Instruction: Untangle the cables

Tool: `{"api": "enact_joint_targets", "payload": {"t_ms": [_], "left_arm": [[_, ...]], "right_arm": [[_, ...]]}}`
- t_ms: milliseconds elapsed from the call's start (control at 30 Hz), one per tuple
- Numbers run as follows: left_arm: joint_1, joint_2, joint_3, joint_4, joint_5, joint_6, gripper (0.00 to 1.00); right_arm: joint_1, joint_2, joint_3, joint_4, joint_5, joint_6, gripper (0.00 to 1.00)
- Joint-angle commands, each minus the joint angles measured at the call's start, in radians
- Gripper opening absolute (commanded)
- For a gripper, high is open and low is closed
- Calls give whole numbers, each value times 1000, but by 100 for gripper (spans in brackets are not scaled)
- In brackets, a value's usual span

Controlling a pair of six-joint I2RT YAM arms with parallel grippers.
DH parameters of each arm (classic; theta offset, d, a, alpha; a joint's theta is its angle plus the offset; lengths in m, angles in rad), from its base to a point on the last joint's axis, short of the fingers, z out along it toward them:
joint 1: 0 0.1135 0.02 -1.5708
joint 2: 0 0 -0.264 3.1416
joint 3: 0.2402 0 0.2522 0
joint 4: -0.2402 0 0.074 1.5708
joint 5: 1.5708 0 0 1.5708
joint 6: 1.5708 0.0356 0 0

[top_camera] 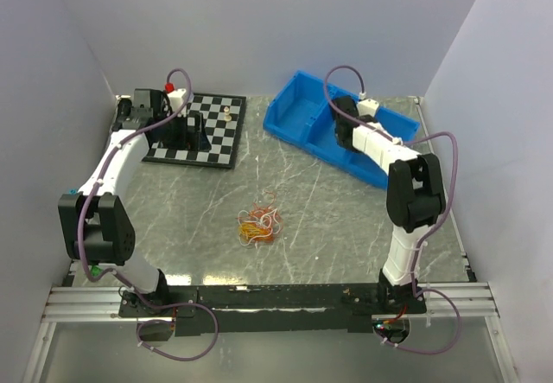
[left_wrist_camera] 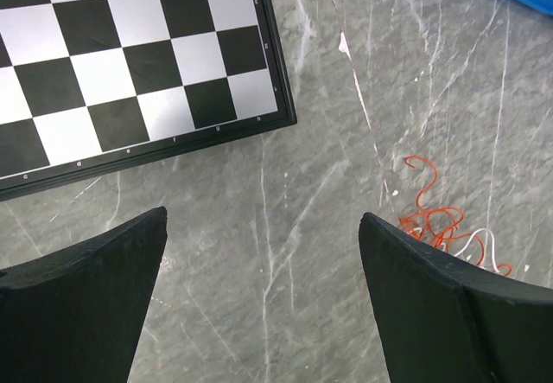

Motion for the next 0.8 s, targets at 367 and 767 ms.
{"api": "enact_joint_targets", "payload": {"t_ms": [367, 767], "left_arm": [[-10, -155, -80, -10, -61, 132, 97], [-26, -208, -129, -33, -11, 178, 97]], "right_arm": [[270, -340, -538, -11, 44, 95, 0], [488, -633, -756, 19, -40, 45, 0]]}}
